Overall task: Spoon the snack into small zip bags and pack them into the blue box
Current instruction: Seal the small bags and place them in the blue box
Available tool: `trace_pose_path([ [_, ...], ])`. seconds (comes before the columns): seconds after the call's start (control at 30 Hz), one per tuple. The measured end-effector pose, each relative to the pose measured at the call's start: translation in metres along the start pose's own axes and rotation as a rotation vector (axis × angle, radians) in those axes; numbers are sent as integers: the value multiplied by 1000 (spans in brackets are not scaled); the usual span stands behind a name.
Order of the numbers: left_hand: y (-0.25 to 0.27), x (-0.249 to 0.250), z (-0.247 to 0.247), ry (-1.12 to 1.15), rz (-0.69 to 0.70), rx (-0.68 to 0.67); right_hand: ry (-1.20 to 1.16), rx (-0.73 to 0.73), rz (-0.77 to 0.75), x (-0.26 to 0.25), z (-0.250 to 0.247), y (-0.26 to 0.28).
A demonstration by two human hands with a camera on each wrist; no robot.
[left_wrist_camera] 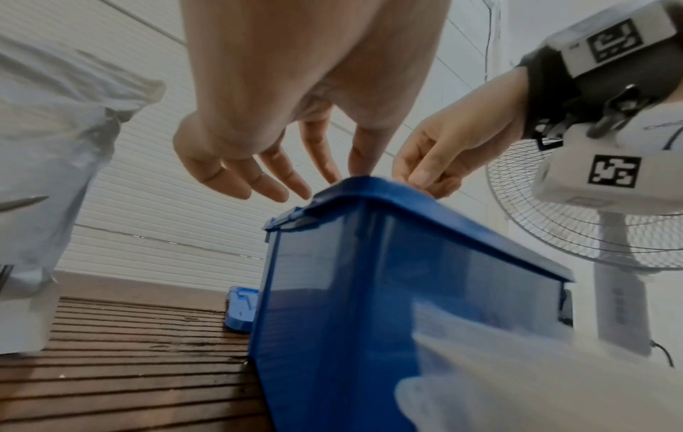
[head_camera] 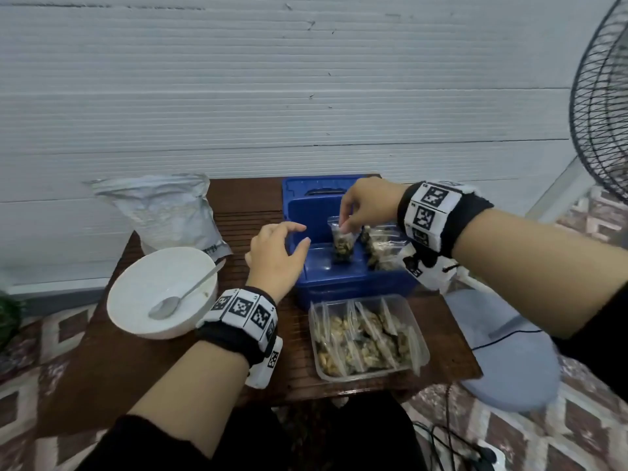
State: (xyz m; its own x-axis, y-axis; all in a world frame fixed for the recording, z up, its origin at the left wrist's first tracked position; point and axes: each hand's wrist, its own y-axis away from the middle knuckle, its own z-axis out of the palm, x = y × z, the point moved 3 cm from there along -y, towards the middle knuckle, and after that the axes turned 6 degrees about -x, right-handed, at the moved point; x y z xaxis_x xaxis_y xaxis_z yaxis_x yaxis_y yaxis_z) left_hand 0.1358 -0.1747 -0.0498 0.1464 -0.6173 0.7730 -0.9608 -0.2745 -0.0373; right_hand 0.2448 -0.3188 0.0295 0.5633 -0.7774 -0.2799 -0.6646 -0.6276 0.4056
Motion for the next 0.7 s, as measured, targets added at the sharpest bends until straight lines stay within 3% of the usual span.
trace_pose_path([
  [0.17,40,21,11,-129,11,-13,-111,49,38,5,39,66],
  [0.4,87,45,44,-184,128,-55,-220,194,291,25,107,133],
  [0.53,107,54,64,-186,159,-103,-294,214,455,37,143,151],
  [0.63,118,58,76,-215,164,-146,-332,172,482,38,170,155],
  [0.7,121,58,82,-241,159,-182,-362,225,491,37,180,157],
])
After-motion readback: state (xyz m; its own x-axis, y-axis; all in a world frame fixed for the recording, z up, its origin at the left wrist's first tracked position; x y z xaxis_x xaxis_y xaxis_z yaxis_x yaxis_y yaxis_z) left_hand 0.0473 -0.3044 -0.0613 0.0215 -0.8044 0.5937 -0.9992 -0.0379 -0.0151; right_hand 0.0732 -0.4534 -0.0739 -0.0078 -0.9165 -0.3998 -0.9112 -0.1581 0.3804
